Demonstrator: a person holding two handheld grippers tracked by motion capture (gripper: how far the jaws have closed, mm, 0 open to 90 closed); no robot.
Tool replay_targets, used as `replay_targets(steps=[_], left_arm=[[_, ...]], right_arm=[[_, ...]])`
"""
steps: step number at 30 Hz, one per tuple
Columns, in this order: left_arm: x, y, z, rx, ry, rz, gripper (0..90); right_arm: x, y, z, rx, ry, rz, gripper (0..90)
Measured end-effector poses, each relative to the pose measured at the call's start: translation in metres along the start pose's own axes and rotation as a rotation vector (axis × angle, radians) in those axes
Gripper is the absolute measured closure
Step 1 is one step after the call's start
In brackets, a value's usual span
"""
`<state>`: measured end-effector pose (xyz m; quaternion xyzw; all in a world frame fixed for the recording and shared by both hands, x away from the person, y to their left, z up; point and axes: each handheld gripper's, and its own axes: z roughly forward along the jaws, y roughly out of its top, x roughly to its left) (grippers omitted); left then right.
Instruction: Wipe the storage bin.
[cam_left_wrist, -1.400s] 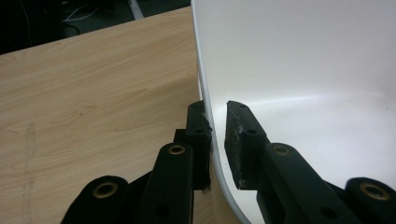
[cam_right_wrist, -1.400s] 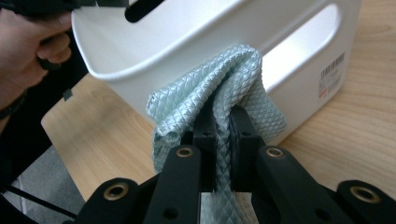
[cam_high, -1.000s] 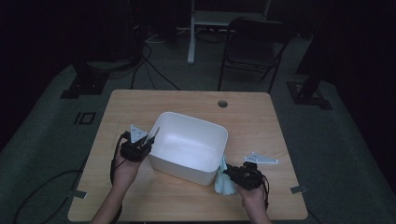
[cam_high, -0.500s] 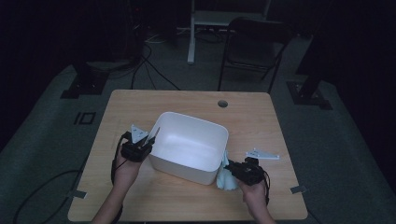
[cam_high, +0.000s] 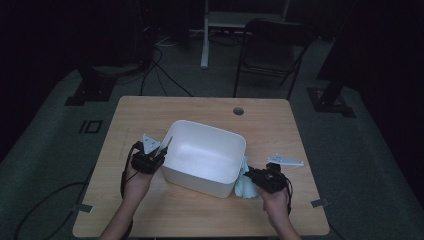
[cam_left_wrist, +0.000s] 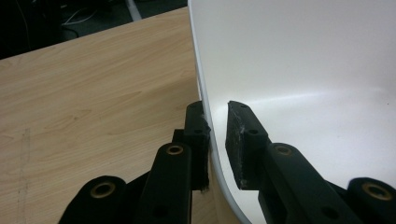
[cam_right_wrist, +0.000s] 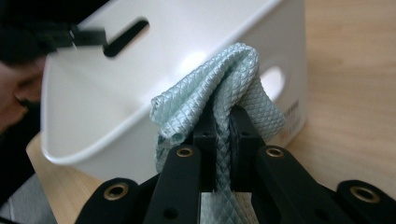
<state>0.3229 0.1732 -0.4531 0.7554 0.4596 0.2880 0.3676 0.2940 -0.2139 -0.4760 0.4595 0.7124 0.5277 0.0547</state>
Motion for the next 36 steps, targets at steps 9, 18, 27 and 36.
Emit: replay_targets(steps=[9, 18, 27, 36], left_arm=[[-0.002, 0.0, 0.001, -0.01, 0.005, -0.004, 78.6], [-0.002, 0.0, 0.001, -0.011, -0.01, 0.002, 78.4], [-0.003, 0.0, 0.001, -0.007, -0.012, 0.007, 77.6], [-0.001, 0.0, 0.001, -0.014, -0.036, -0.005, 77.2]], right_arm=[[-0.007, -0.001, 0.008, -0.011, -0.014, 0.021, 83.9], [-0.016, 0.022, 0.002, -0.067, -0.023, 0.011, 83.7], [-0.03, 0.023, 0.01, -0.044, -0.029, 0.04, 83.4], [-0.041, 0.027, 0.024, -0.039, -0.064, 0.041, 83.9]])
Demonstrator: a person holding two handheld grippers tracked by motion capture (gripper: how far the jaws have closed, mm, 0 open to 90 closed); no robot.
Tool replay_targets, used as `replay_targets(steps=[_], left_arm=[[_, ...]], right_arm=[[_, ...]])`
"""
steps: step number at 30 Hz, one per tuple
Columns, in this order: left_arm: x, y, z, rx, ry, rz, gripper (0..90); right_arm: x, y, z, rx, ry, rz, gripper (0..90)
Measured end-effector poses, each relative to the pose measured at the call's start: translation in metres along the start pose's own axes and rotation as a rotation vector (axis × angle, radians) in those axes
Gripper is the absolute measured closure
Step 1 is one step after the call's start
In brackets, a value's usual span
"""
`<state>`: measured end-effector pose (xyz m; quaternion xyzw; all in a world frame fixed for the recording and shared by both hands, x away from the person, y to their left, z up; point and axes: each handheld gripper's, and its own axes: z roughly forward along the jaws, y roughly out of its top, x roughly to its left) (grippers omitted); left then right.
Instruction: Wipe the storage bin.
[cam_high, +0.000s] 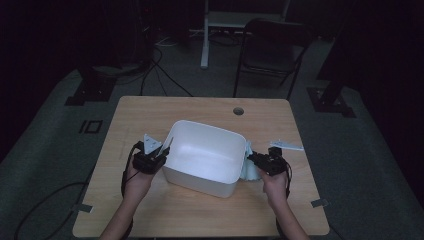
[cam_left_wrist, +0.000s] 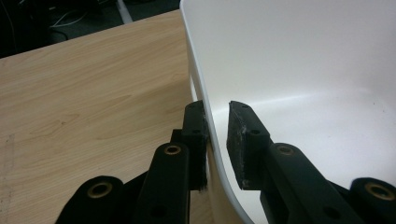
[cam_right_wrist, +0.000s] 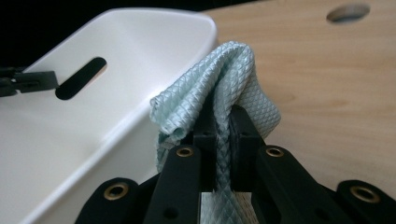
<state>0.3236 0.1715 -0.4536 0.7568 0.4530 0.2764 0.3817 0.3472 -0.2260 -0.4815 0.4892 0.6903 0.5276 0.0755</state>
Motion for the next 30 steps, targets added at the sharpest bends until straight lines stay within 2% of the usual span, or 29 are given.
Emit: replay_targets(steps=[5, 6, 8, 11, 15, 19, 21, 23, 25, 27, 30], left_arm=[[-0.001, -0.001, 0.0, -0.012, 0.022, -0.008, 77.1], [0.0, -0.001, 0.0, -0.016, 0.015, -0.009, 76.1], [0.002, -0.003, 0.0, -0.028, -0.027, -0.022, 69.4], [0.001, -0.003, -0.001, -0.025, -0.049, -0.019, 59.8], [-0.002, -0.003, -0.008, -0.018, -0.039, 0.0, 57.9], [-0.003, -0.006, -0.015, -0.016, -0.052, -0.007, 55.1], [-0.003, -0.008, -0.018, -0.017, -0.036, -0.014, 48.9], [-0.005, -0.01, -0.02, -0.017, -0.04, -0.02, 47.9], [-0.008, -0.013, -0.022, -0.018, -0.041, -0.008, 46.4], [-0.01, -0.015, -0.024, -0.017, -0.048, -0.011, 45.9], [-0.015, -0.02, -0.028, -0.016, -0.029, -0.007, 42.2]], right_arm=[[-0.006, -0.005, 0.006, 0.023, -0.016, 0.009, 83.7], [-0.005, -0.005, 0.006, 0.023, -0.018, 0.004, 83.6], [-0.005, -0.003, 0.004, 0.024, -0.019, 0.0, 83.4], [-0.005, 0.0, -0.007, 0.0, -0.009, 0.001, 83.2], [-0.005, -0.003, -0.027, -0.003, -0.02, -0.011, 83.0], [-0.005, -0.014, -0.047, 0.002, -0.021, -0.007, 82.4], [-0.005, -0.023, -0.053, 0.003, -0.02, -0.002, 82.2], [-0.004, -0.031, -0.058, -0.001, -0.014, 0.009, 82.2], [-0.004, -0.037, -0.061, -0.003, -0.014, 0.017, 82.2], [-0.003, -0.039, -0.063, 0.0, -0.005, 0.023, 82.2], [-0.003, -0.039, -0.063, -0.007, -0.003, 0.022, 82.2]])
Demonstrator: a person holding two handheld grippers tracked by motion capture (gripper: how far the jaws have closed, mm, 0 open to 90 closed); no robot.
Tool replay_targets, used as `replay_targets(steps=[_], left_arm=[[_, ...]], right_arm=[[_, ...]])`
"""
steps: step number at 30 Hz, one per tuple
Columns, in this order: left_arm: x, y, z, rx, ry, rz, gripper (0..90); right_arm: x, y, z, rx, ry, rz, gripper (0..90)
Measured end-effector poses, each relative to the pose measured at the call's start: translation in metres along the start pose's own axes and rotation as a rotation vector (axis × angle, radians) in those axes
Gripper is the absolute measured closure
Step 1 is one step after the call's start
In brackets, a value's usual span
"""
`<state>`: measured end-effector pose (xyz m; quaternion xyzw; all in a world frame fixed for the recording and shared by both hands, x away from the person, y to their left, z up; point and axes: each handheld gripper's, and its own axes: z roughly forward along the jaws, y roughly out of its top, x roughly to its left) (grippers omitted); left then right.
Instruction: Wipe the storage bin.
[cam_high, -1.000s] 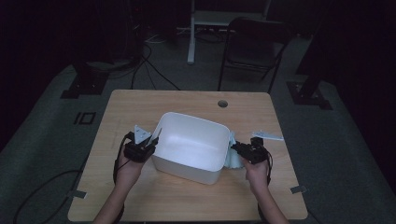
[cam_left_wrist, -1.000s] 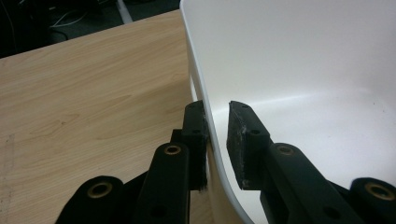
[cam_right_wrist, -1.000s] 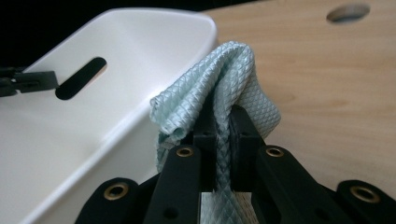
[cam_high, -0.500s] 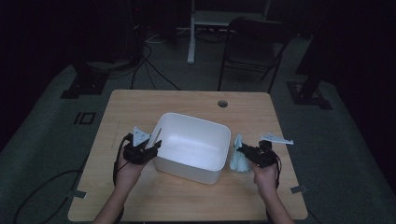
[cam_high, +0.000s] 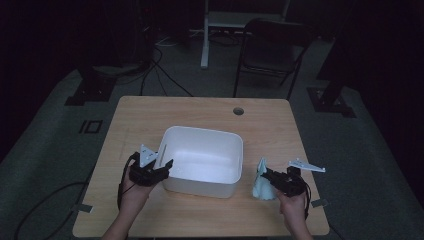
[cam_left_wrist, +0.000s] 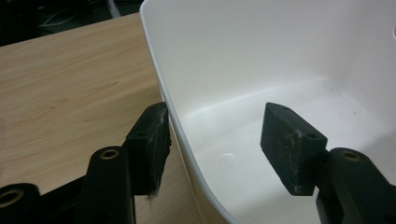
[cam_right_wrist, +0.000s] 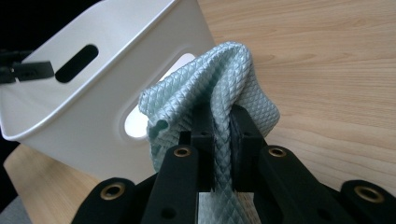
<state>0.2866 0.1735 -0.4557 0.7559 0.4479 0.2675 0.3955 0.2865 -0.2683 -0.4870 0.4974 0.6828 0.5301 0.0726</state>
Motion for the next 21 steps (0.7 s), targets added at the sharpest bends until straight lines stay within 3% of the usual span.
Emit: replay_targets(steps=[6, 13, 18, 21], left_arm=[[0.003, -0.006, -0.011, -0.013, -0.019, -0.024, 37.5], [0.02, 0.009, -0.022, -0.068, -0.022, 0.018, 34.0], [0.043, 0.028, -0.005, -0.102, -0.103, 0.035, 34.0], [0.054, 0.038, 0.008, -0.111, -0.124, 0.054, 34.6]], right_arm=[[-0.001, -0.001, 0.005, 0.013, 0.003, 0.003, 82.1], [-0.001, 0.001, 0.006, 0.008, 0.004, 0.003, 82.0], [-0.002, 0.001, 0.006, 0.009, 0.009, 0.005, 82.0], [-0.003, -0.001, 0.007, 0.015, 0.01, 0.009, 82.0]])
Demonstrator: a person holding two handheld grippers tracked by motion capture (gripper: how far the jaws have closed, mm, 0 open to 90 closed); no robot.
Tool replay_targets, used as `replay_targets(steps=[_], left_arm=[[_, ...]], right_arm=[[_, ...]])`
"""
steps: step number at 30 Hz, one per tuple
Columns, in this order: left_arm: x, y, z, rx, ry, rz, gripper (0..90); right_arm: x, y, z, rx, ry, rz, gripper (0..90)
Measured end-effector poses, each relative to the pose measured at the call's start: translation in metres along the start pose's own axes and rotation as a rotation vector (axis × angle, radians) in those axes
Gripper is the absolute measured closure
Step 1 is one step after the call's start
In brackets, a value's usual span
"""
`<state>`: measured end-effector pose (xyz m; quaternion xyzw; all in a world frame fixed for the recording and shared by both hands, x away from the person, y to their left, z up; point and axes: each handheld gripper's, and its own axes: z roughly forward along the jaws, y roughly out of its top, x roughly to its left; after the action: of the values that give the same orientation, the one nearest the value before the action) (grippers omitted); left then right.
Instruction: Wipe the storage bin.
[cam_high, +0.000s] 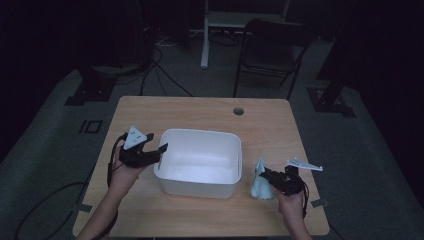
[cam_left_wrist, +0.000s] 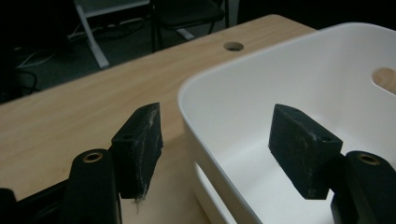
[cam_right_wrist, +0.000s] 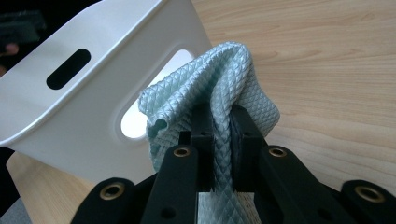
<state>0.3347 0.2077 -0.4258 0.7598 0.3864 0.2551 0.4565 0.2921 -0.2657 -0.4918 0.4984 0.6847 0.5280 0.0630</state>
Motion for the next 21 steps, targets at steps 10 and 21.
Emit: replay_targets(steps=[10, 21], left_arm=[[0.03, 0.02, 0.043, 0.049, -0.052, 0.006, 37.1], [0.042, 0.02, 0.072, 0.042, -0.223, 0.023, 48.4]], right_arm=[[-0.004, -0.003, 0.002, 0.012, -0.007, 0.009, 82.0], [-0.008, -0.004, 0.002, 0.016, -0.007, 0.017, 82.1]])
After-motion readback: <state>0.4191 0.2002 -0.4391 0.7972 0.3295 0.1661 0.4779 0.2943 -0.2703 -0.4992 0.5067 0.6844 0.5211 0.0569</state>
